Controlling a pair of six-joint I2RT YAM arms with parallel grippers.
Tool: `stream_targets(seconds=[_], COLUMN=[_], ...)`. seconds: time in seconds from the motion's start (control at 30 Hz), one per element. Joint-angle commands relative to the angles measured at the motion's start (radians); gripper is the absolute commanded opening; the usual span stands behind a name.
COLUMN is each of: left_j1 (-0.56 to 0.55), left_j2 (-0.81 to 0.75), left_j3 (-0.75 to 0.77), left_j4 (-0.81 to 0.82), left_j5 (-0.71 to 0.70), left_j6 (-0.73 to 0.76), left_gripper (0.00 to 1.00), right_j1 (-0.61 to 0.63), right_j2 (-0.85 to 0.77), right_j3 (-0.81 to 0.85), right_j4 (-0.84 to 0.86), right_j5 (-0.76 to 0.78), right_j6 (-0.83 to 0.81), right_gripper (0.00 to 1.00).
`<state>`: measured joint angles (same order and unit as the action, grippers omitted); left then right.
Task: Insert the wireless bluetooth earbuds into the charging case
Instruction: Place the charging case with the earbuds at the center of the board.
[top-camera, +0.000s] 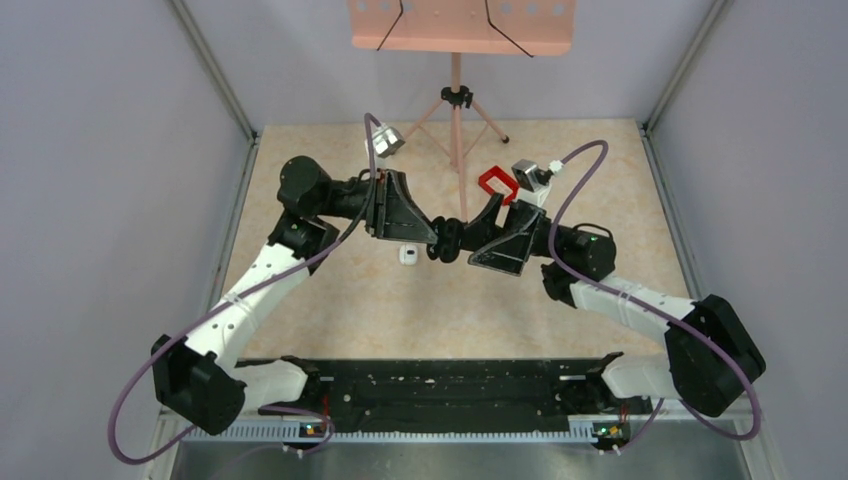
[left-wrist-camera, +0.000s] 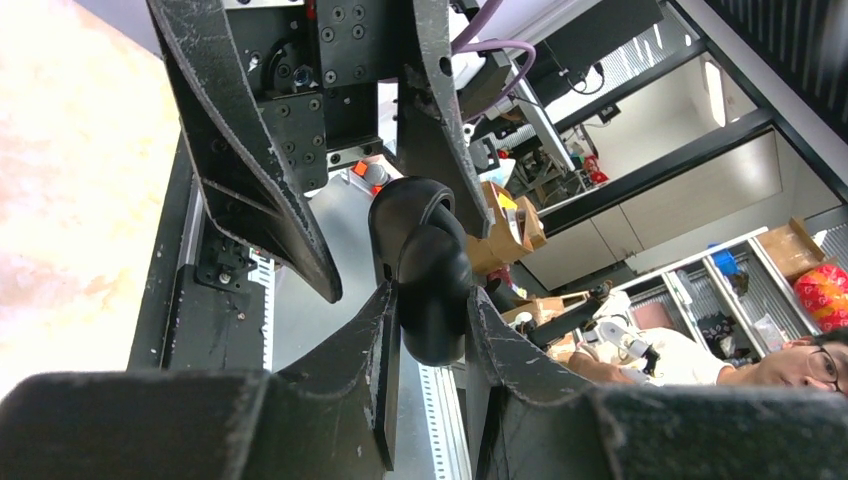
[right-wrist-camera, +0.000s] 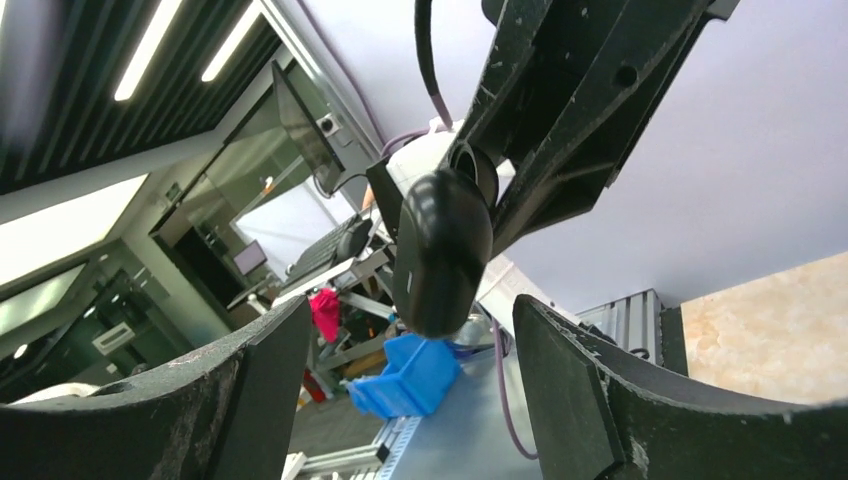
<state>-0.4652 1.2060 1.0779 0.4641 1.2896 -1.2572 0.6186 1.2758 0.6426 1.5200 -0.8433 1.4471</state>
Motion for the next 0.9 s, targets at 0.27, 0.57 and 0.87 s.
stream_targets(seconds=[0.27,0.57,0.87], left_j1=[-0.025,-0.026,-0.026], left_j2=[-0.021,-0.019,-0.022], left_j3=[0.061,0.048,0.049], left_j4=[0.051,0.044,0.027], left_j5=[0.032,0.014,0.004], left_j6=[-0.037,-0.027,-0.005], left_gripper=[0.0,0.0,0.0], right_j1=[-0.007,-0.008,-0.006], right_j2=[-0.027,-0.003,-0.001], right_j3=[0.105,0.116,0.118], right_j4=[0.204,0.193,0.104], right_j5=[-0.094,-0.058,-0.048], right_j6=[0.035,0.039,0.007], right_gripper=[0.68,0.51,0.57])
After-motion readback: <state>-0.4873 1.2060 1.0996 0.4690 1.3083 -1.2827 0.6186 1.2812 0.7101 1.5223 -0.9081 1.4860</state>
